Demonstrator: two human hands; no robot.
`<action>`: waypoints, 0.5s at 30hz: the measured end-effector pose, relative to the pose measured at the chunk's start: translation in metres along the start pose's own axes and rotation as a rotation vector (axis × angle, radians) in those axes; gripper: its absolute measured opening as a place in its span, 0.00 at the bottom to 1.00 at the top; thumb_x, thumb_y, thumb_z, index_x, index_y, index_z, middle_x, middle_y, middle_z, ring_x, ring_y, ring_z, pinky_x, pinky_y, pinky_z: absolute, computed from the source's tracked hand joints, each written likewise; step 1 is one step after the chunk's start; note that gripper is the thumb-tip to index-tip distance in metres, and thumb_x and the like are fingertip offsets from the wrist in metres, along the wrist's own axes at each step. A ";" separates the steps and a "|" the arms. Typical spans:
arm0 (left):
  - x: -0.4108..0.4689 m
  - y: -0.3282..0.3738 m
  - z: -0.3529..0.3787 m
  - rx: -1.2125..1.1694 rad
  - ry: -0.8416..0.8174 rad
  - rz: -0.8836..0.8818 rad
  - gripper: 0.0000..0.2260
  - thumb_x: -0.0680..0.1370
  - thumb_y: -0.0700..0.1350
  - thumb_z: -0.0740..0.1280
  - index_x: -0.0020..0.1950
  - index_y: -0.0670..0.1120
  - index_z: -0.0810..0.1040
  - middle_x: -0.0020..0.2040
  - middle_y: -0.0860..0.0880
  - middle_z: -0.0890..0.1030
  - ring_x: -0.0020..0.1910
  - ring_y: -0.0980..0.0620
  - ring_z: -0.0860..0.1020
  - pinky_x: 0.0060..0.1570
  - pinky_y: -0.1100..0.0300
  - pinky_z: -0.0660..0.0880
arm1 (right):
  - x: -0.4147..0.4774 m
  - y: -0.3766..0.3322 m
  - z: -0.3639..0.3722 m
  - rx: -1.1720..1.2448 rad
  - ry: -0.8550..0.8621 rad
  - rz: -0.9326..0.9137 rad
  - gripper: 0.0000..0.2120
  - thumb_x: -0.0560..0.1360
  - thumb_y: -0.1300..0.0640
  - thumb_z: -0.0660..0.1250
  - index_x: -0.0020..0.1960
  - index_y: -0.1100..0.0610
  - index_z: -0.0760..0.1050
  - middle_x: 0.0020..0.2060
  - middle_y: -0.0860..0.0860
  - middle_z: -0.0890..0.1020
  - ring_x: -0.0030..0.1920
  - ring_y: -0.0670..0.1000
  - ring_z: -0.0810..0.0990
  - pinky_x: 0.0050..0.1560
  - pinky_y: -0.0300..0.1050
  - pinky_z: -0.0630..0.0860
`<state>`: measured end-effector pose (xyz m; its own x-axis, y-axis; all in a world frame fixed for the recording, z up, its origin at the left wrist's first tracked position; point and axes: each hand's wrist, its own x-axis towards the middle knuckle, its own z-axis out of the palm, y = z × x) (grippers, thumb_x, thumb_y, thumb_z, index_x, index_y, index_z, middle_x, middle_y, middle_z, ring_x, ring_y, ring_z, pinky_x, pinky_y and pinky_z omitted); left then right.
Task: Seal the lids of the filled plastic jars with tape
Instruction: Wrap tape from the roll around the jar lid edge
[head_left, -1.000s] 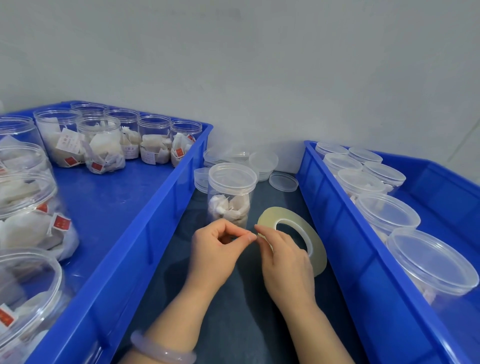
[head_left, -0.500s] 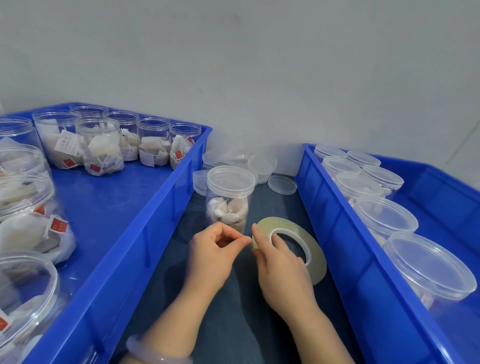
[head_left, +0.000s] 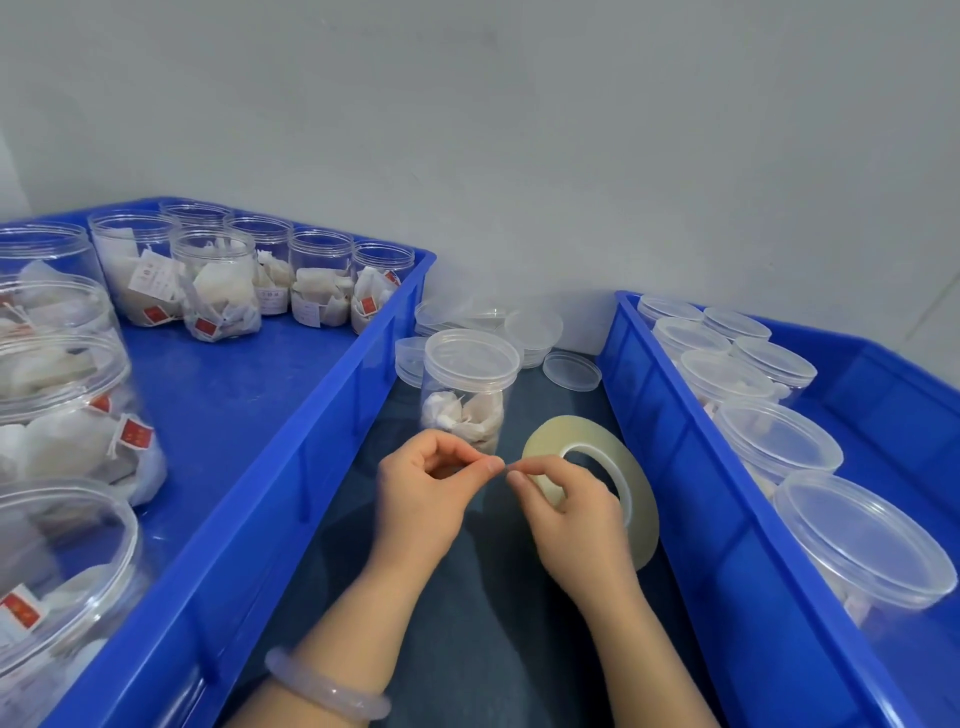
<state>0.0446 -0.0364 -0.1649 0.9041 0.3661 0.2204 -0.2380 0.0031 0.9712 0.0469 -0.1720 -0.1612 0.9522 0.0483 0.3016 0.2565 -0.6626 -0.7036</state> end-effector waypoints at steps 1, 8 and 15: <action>0.000 0.001 0.001 -0.012 -0.003 0.014 0.09 0.66 0.36 0.77 0.35 0.46 0.79 0.33 0.53 0.83 0.33 0.60 0.80 0.35 0.71 0.74 | 0.002 -0.002 -0.002 0.032 0.012 0.003 0.04 0.75 0.47 0.67 0.42 0.38 0.77 0.43 0.40 0.81 0.47 0.41 0.77 0.47 0.39 0.71; 0.002 0.010 -0.002 0.002 0.204 0.182 0.12 0.72 0.36 0.73 0.42 0.52 0.75 0.39 0.55 0.80 0.36 0.60 0.76 0.39 0.70 0.73 | 0.041 -0.024 -0.033 -0.056 0.019 -0.126 0.09 0.74 0.47 0.67 0.37 0.38 0.73 0.38 0.43 0.79 0.38 0.44 0.74 0.44 0.43 0.71; 0.043 0.032 0.008 0.055 0.171 0.332 0.13 0.76 0.54 0.58 0.60 0.57 0.71 0.71 0.49 0.64 0.68 0.68 0.60 0.60 0.81 0.56 | 0.074 -0.044 -0.042 -0.174 -0.180 -0.146 0.09 0.74 0.47 0.68 0.36 0.39 0.74 0.42 0.48 0.82 0.42 0.50 0.79 0.49 0.50 0.77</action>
<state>0.0785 -0.0284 -0.1240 0.7076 0.4887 0.5103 -0.4843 -0.1905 0.8539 0.0987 -0.1708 -0.0810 0.9255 0.2741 0.2614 0.3753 -0.7565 -0.5356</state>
